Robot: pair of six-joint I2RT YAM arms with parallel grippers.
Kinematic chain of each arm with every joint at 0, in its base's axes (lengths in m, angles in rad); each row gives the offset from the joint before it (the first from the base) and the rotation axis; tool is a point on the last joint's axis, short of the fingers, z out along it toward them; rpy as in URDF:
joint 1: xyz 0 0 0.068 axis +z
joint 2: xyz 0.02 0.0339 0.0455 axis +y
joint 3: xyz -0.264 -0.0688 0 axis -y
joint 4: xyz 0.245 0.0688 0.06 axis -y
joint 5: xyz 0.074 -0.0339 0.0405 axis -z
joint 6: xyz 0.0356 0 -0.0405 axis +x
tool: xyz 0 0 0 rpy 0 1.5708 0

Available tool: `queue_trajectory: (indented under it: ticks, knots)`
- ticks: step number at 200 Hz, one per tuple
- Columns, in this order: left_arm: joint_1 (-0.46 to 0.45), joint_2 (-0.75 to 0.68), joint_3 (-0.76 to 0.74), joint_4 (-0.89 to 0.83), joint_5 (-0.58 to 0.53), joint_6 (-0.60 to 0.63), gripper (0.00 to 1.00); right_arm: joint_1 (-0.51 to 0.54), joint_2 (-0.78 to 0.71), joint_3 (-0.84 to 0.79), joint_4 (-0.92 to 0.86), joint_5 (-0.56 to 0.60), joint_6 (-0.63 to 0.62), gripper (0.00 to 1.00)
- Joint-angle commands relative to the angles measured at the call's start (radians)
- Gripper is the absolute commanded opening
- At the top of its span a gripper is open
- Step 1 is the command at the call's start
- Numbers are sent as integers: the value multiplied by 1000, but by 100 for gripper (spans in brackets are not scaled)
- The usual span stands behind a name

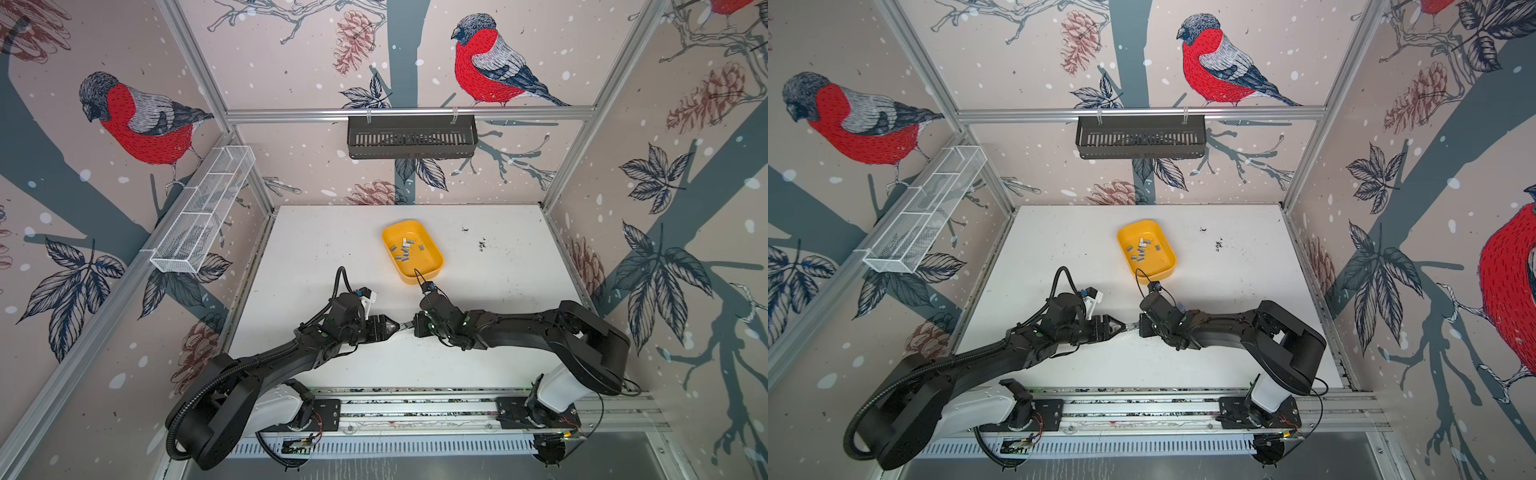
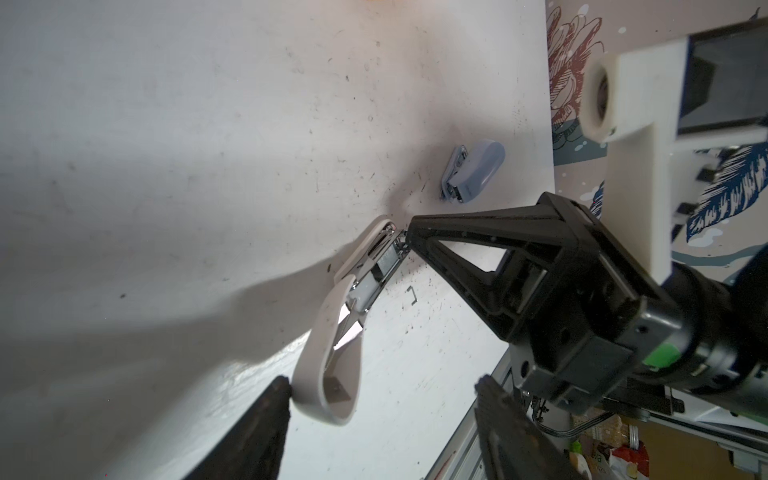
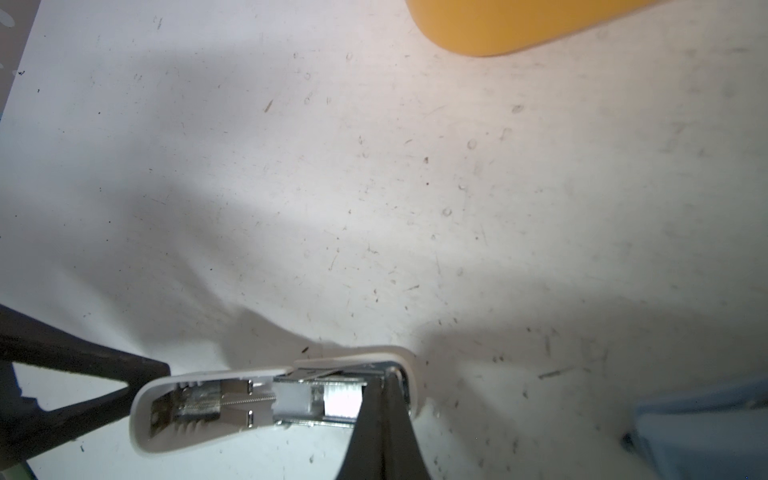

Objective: Load the staples into the stapler

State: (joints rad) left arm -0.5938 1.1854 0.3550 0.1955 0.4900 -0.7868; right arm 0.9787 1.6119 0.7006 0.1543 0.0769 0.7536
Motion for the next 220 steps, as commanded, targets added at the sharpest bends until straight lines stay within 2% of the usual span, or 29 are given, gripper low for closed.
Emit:
queue_trajectory:
  ticks: [1, 80, 160, 220]
  knots:
    - [0, 3, 17, -47, -34, -42, 65, 5, 5, 9, -21, 20, -16, 4]
    - [4, 54, 39, -30, -27, -139, 44, 12, 1, 12, -30, 33, -25, 4]
    - [3, 65, 91, -83, -54, -142, 23, 29, 5, 20, -35, 62, -25, 3]
    - [-34, 88, 166, -160, -79, -114, 15, 43, 13, 30, -31, 71, -22, 3]
